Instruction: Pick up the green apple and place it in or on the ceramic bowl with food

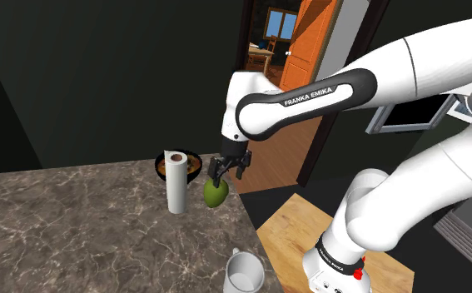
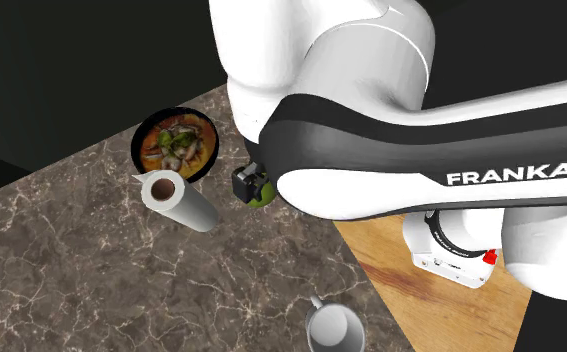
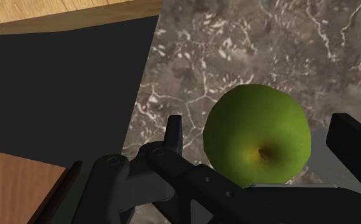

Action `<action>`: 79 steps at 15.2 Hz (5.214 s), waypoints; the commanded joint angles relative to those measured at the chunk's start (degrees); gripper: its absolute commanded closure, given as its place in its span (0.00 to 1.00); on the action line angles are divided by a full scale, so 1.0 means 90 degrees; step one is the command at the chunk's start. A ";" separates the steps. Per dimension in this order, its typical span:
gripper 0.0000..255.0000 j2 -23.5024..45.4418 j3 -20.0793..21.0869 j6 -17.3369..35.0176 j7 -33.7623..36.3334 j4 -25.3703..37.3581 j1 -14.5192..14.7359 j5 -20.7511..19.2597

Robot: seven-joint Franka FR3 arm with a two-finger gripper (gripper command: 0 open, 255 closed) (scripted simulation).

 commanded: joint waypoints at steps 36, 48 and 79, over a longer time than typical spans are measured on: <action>1.00 0.0116 0.0109 0.0008 0.0177 0.0143 0.0107 0.0143; 1.00 -0.0307 0.0020 -0.1125 0.0335 0.0861 0.0069 0.0018; 1.00 0.3005 -0.0137 -0.1941 0.0365 0.4957 -0.0195 -0.0551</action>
